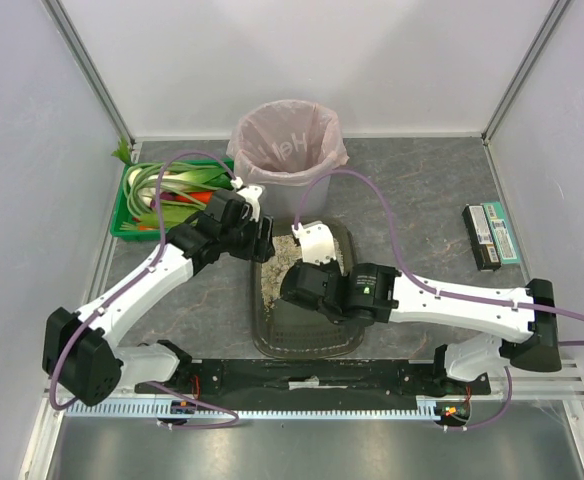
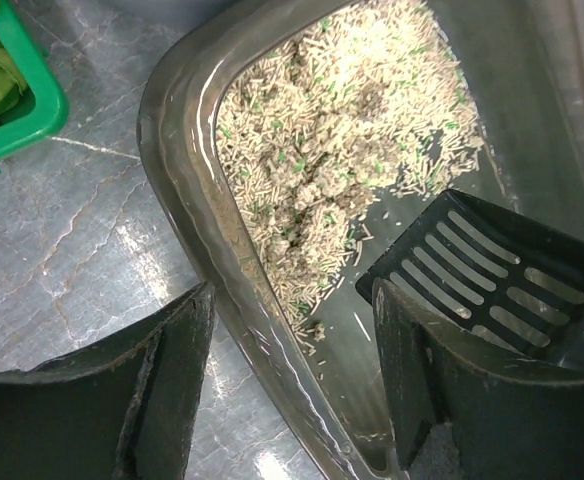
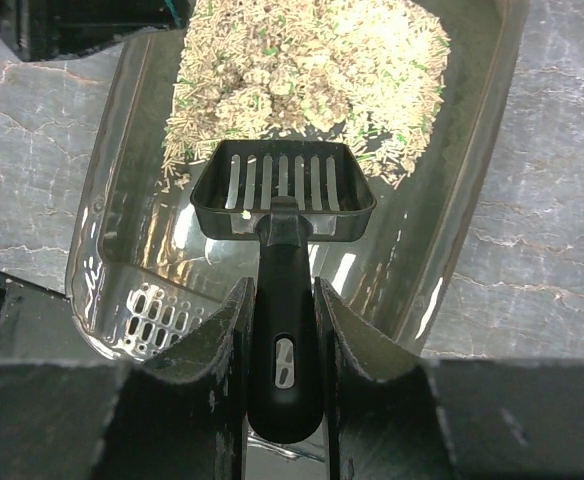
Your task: Clean the litter box
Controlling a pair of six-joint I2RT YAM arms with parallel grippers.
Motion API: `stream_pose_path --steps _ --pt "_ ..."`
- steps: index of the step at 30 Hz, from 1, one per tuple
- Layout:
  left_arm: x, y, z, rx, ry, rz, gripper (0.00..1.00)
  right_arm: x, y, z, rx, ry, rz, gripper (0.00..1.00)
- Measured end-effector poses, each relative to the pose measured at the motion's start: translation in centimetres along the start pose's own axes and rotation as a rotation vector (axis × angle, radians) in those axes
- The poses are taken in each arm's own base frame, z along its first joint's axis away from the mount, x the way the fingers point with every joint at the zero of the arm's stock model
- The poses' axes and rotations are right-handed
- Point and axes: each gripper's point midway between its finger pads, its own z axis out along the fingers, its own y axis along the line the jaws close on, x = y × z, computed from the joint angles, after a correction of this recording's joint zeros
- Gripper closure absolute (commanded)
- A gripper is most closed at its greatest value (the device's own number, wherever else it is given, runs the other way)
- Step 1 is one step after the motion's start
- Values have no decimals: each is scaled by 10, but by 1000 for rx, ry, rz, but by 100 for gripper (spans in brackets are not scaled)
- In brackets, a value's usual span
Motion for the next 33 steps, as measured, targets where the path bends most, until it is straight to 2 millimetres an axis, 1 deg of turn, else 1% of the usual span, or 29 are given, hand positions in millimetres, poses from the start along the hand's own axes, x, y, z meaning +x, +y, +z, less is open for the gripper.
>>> stream_pose_path --steps 5,8,13,17,22,27,31,33 --pt "14 5 13 -14 62 9 42 6 11 11 -7 14 -3 100" --pt "21 7 17 -17 88 12 43 13 12 20 -1 26 -6 100" --pt "27 10 20 -26 104 17 43 22 6 33 9 45 -1 100" --pt "29 11 21 -28 111 19 43 23 7 38 6 42 5 100" --pt "34 13 27 -34 136 17 47 23 8 45 12 20 9 100" --pt "35 12 27 -33 141 17 48 20 7 52 24 -22 17 100" --pt "35 11 27 -26 143 17 49 16 3 59 49 -67 15 100" --pt "35 11 27 -25 143 17 49 12 -3 62 72 -89 9 100"
